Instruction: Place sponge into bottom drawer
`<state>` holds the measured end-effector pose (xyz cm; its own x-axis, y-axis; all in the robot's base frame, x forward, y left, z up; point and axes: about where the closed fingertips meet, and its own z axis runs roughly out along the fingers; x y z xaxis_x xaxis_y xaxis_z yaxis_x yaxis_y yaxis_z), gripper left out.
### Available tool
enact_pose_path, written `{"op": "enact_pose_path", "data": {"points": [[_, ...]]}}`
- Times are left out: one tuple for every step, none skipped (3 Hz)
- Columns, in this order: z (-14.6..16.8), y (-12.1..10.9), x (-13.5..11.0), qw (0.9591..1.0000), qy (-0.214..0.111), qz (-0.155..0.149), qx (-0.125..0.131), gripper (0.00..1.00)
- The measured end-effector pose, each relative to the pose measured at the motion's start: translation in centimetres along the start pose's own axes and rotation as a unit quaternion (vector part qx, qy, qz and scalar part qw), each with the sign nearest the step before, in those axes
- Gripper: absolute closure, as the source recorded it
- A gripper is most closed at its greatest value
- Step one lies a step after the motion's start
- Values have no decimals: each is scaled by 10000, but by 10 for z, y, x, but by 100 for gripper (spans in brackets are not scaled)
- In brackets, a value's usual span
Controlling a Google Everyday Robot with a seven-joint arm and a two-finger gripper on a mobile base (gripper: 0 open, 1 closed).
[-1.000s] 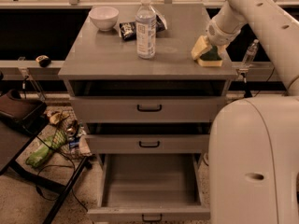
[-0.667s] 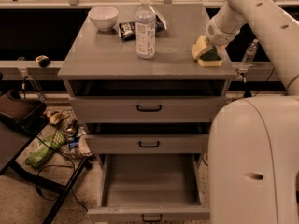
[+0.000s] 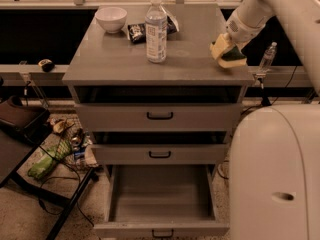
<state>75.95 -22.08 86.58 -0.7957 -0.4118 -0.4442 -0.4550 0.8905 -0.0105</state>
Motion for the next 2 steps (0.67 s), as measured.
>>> {"op": "enact_pose_path", "data": {"points": [[-54, -19, 36, 9987, -107, -492, -14, 100], [-98, -49, 109, 9966, -251, -787, 42, 100]]}}
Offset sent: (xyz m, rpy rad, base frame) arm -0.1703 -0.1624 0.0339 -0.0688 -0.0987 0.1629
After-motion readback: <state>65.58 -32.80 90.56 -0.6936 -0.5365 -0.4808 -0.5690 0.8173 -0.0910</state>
